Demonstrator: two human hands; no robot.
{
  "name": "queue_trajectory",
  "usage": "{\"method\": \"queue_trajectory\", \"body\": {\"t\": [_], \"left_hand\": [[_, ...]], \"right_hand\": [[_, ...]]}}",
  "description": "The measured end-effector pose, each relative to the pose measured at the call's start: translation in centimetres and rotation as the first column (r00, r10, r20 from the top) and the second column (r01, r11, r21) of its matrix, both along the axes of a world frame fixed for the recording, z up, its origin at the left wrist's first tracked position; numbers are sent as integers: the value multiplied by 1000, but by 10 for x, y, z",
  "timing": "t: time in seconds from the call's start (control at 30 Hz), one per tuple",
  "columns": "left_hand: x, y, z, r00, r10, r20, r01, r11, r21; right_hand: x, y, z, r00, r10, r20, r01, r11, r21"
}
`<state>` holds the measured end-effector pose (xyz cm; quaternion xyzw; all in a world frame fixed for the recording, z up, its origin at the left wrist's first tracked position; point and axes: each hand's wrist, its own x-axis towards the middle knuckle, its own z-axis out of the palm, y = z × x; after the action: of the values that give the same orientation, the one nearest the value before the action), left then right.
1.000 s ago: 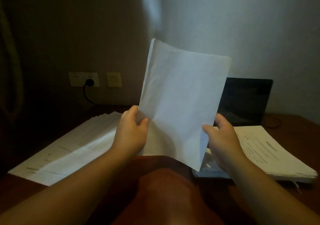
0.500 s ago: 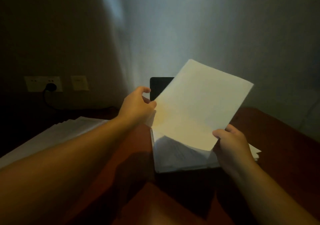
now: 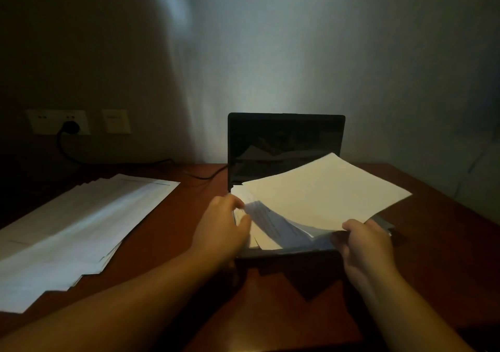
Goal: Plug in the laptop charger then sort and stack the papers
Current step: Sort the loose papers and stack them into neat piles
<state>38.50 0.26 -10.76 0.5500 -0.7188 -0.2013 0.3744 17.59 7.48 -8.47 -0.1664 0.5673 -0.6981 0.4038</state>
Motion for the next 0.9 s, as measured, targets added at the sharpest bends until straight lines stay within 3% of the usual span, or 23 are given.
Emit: {"method": "queue_trajectory", "body": {"t": [0.13, 0.23, 0.57, 0.9], "left_hand": [[1, 17, -5, 912, -254, 323, 292, 954, -74], [2, 19, -6, 835, -268, 480, 344, 936, -77], [11, 14, -15, 870, -278, 407, 319, 947, -36], [14, 9, -24, 941, -236, 244, 247, 969, -15]], "right_hand": [[3, -1, 0, 998, 1, 64, -1, 1000, 14], [9, -2, 0, 995, 13, 102, -15, 1000, 18], [41, -5, 3, 988, 63, 140, -61, 998, -20], [65, -13, -6, 995, 94, 41, -95, 996, 6]]}}
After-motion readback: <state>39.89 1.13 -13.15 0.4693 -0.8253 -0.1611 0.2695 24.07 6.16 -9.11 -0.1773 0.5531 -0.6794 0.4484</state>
